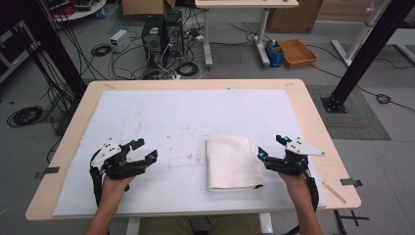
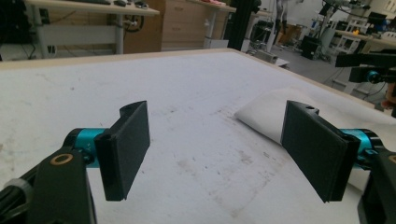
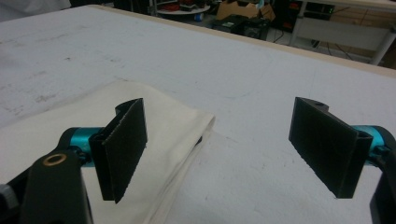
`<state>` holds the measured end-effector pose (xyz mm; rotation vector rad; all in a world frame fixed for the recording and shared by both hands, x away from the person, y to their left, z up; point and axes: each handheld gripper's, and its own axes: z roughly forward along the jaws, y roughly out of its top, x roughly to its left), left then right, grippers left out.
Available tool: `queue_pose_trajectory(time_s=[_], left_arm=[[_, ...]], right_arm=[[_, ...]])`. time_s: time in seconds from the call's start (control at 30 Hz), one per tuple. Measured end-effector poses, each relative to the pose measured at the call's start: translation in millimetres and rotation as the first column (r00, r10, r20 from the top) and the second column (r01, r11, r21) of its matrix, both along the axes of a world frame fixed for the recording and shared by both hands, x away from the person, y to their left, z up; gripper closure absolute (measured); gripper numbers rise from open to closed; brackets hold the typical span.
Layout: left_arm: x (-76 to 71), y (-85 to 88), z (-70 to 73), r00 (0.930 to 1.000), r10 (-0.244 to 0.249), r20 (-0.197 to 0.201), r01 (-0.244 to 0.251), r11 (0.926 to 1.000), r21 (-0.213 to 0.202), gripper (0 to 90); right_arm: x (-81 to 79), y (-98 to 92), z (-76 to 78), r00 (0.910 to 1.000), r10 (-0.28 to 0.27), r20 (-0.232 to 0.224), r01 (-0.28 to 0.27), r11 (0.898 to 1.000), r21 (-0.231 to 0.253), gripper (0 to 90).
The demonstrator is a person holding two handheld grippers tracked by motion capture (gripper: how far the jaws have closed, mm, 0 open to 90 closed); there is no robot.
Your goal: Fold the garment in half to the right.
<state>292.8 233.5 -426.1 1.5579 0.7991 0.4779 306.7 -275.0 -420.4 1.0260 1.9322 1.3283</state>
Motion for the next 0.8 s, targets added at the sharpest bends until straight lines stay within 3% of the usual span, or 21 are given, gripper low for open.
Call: queue_pose_trajectory(time_s=[0.1,0.8], left_arm=[[-0.7,-1.2,0.1,0.9996,-0.002,0.028,0.001,0.9997,0.024,23.9],[1.4,-1.7,-1.3,0.9998,0.002,0.018,-0.003,0.9995,0.031,23.9]], right_arm=[[-0.3,-0.8,-0.2,1.0,0.006,0.006,-0.006,1.0,-0.003,19.3],[-1.3,-1.7,-0.9,1.0,0.006,-0.001,-0.006,1.0,-0.005,19.3]])
